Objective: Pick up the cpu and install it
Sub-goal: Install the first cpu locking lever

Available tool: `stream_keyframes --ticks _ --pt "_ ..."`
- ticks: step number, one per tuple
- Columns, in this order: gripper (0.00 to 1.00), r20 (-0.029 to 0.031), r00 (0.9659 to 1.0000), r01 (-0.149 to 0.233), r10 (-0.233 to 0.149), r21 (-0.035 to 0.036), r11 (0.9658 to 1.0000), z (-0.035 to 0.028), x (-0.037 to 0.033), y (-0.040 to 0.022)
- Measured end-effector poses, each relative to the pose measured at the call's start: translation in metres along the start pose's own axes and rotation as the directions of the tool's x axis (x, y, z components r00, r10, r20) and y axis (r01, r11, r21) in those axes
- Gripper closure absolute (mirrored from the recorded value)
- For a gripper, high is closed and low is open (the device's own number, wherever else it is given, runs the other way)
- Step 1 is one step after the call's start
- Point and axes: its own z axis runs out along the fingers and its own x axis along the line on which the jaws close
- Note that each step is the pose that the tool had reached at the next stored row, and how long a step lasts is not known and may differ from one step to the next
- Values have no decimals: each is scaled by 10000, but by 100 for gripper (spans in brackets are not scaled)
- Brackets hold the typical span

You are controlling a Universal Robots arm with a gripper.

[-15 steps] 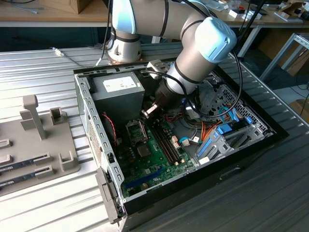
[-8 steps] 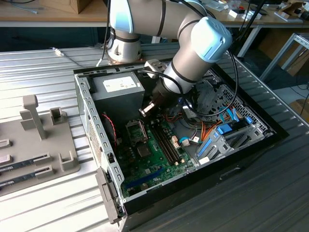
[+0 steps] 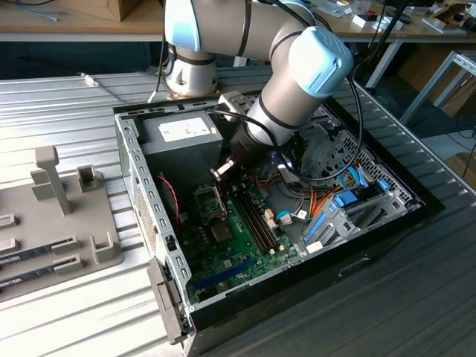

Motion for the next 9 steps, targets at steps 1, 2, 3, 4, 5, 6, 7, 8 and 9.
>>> stream_keyframes --ticks 1,2,3,4,5,6,7,8,9 --pt "89 3 10000 -1 1 2 10000 -2 3 -2" --pt "89 7 10000 -1 1 6 10000 -7 7 -2" --pt "89 13 10000 1 -1 8 10000 -13 10 -1" --pt "89 20 10000 2 -2 10 10000 -22 13 2" --pt "89 25 10000 4 -4 10 10000 -30 16 4" --pt "89 34 10000 5 -5 9 10000 -40 22 8" --pt "89 43 10000 8 -8 8 10000 -48 27 11" --pt "89 60 10000 12 -12 8 10000 -67 37 17" --pt "89 69 10000 14 -14 8 10000 -78 42 21"
